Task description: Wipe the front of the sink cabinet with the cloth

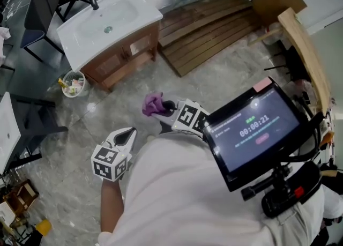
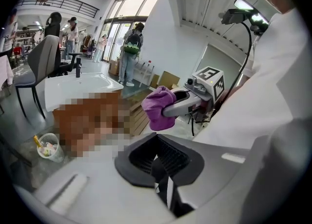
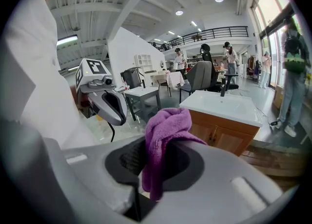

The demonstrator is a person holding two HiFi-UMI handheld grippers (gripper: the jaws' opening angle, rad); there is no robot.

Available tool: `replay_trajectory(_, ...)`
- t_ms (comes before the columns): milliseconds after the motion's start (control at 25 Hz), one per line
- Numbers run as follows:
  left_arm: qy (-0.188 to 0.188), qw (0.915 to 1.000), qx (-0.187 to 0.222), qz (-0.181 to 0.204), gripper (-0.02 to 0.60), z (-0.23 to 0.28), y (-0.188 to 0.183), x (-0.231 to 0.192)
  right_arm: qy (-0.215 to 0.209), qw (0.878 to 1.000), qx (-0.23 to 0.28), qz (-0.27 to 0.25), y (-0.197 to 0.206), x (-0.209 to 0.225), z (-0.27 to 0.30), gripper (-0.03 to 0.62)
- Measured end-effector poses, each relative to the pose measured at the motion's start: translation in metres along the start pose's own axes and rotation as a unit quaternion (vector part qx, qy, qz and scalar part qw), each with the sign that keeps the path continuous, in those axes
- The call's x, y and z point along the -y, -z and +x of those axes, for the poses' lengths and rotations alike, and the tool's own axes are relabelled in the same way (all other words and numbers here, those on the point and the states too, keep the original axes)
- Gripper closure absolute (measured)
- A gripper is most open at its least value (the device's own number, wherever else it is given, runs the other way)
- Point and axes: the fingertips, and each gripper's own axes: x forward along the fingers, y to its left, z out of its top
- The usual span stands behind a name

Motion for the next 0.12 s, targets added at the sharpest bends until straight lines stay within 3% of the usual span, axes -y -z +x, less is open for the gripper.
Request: replay_trajectory(120,-0.001,1.0000,0.005,0.000,0.577,-0.0006,-0.0022,0.0019,-0.001,1.000,-0.003,-0.003,-0.0022,-0.0017,-0.0022,0.522)
